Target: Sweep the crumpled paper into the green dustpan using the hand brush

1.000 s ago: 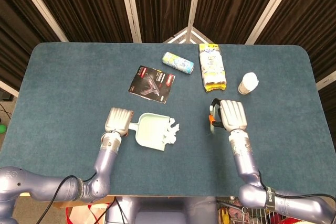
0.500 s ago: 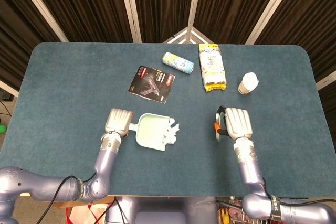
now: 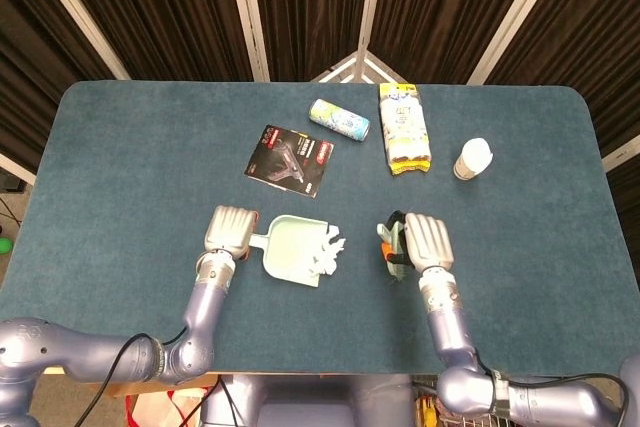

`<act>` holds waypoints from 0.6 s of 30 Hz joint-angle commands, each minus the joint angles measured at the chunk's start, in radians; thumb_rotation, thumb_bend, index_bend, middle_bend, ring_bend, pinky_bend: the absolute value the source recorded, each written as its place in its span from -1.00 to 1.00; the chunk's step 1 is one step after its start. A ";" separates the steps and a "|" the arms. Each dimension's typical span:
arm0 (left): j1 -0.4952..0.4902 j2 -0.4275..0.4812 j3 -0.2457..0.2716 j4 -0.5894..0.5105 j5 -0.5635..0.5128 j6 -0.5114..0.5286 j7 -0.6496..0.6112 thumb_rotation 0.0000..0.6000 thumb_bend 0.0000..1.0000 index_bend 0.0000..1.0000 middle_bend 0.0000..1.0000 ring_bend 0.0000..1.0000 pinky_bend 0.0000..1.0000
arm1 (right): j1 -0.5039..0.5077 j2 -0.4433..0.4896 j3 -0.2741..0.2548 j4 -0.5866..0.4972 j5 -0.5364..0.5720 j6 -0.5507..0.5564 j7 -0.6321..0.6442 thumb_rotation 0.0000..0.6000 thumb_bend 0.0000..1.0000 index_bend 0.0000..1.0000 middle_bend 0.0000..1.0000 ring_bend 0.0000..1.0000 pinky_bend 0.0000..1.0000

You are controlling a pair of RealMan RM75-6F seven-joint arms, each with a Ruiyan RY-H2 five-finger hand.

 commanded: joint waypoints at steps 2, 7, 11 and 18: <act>-0.002 -0.013 0.000 0.019 0.006 -0.010 -0.012 1.00 -0.04 0.19 0.97 0.94 0.87 | 0.020 -0.033 0.052 0.005 0.059 -0.017 0.037 1.00 0.04 0.71 0.80 0.85 0.63; -0.005 -0.024 -0.004 0.033 0.018 -0.015 -0.025 1.00 -0.05 0.19 0.97 0.94 0.87 | 0.041 -0.056 0.100 -0.009 0.106 -0.026 0.068 1.00 0.04 0.73 0.80 0.86 0.63; -0.011 -0.033 -0.013 0.042 0.020 -0.014 -0.026 1.00 -0.05 0.19 0.97 0.94 0.87 | 0.058 -0.067 0.113 -0.021 0.119 -0.020 0.070 1.00 0.04 0.73 0.80 0.86 0.63; -0.020 -0.045 -0.027 0.043 0.015 -0.011 -0.025 1.00 -0.05 0.19 0.97 0.94 0.87 | 0.067 -0.080 0.163 -0.054 0.188 -0.024 0.120 1.00 0.05 0.73 0.80 0.86 0.63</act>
